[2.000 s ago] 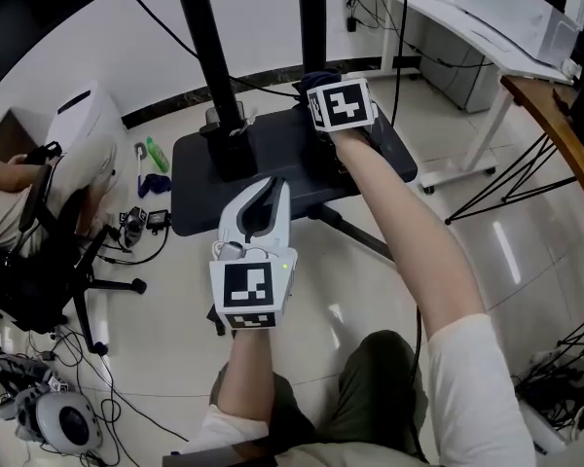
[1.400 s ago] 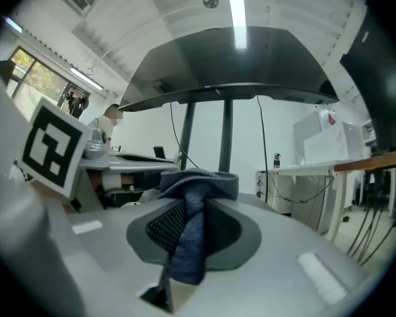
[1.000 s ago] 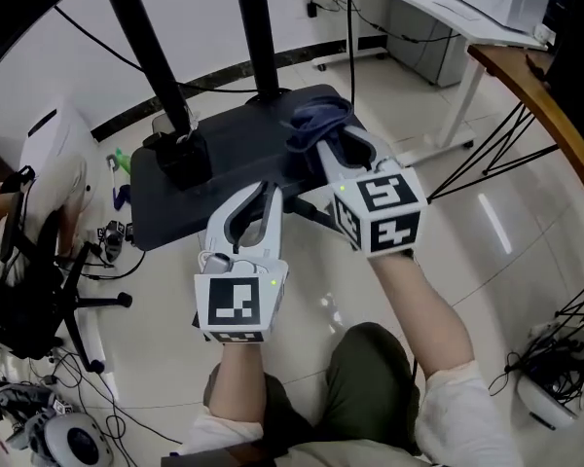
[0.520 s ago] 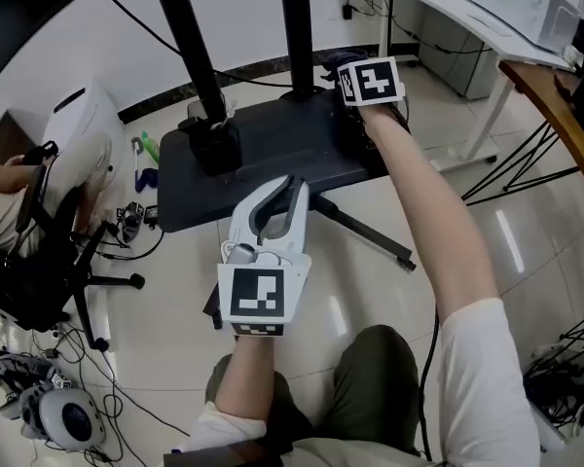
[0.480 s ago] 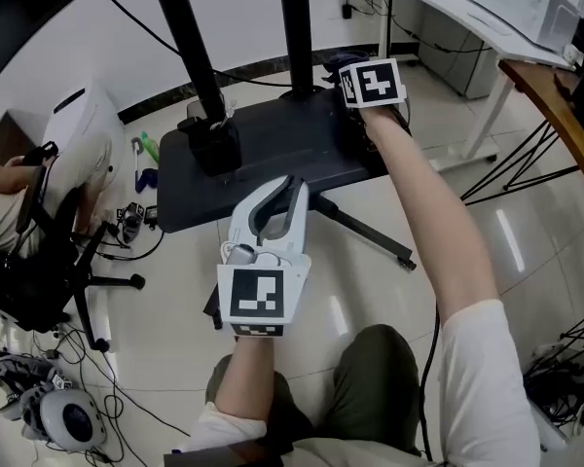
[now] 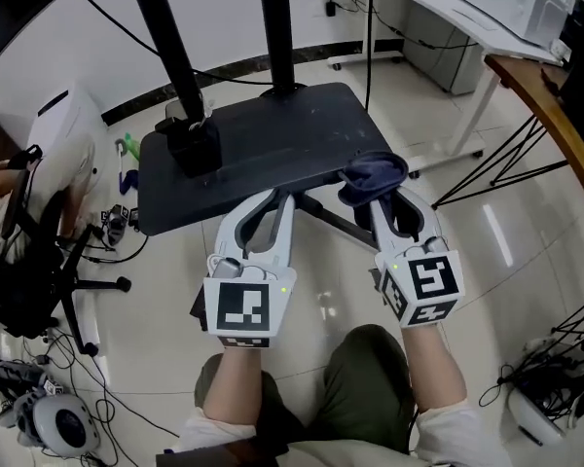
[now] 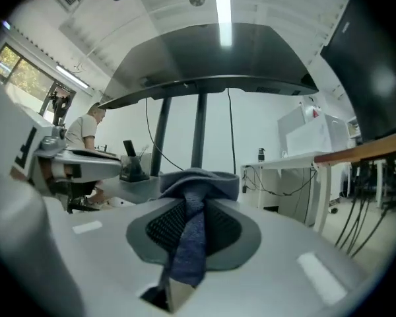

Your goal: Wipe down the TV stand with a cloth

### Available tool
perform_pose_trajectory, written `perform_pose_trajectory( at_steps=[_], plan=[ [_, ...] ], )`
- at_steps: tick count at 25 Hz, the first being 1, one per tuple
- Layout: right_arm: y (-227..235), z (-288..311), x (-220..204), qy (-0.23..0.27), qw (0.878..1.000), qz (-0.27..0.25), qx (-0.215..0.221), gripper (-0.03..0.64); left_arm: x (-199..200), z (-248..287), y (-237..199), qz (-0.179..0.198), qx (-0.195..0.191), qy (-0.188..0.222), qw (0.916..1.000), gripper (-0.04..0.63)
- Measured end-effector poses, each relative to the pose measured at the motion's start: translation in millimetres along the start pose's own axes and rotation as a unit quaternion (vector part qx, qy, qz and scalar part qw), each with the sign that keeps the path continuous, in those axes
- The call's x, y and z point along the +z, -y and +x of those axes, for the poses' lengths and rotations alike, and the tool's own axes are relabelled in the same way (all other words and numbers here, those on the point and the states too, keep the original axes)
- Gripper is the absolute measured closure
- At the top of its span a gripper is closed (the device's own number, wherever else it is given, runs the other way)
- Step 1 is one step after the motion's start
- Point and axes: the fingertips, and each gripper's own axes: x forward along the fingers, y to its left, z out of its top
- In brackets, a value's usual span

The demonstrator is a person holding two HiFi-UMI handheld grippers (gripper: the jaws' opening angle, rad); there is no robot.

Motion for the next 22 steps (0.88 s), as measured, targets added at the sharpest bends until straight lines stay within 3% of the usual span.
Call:
perform_pose_trajectory(
  at_steps=[2, 5, 8, 11, 14, 18, 19, 22],
  plan=[
    [-17, -13, 5, 0.018, 1.0, -0.002, -0.003, 0.545, -1, -4, -1, 0.004, 0.001, -0.004, 1.0, 0.482],
    [-63, -12, 46, 0.088, 0.995, -0.022, 0.028, 0.543, 10, -18, -14, 0.017, 0.013, -0.017, 0.9996, 0.482],
    [-124, 6, 78, 0.123, 0.989, -0.015, 0.08, 0.543, 35, -42, -54, 0.046, 0.033, 0.014, 0.9983, 0.482],
    [-190, 30, 86, 0.118, 0.985, -0.013, 0.128, 0.543, 31, -91, -122, 0.02, 0.1, -0.027, 0.9944, 0.482],
    [-247, 46, 72, 0.099, 0.983, -0.019, 0.152, 0.543, 17, -143, -185, 0.025, 0.171, -0.005, 0.9849, 0.482],
    [-284, 60, 33, 0.138, 0.978, -0.015, 0.153, 0.543, -46, -179, -211, 0.004, 0.202, -0.04, 0.9787, 0.482],
    [-285, 61, 10, 0.128, 0.981, -0.028, 0.144, 0.543, -62, -180, -210, 0.004, 0.2, -0.046, 0.9788, 0.482],
    [-278, 65, -84, 0.028, 0.989, -0.085, 0.115, 0.543, -102, -171, -202, 0.01, 0.178, -0.038, 0.9833, 0.482]
  ],
)
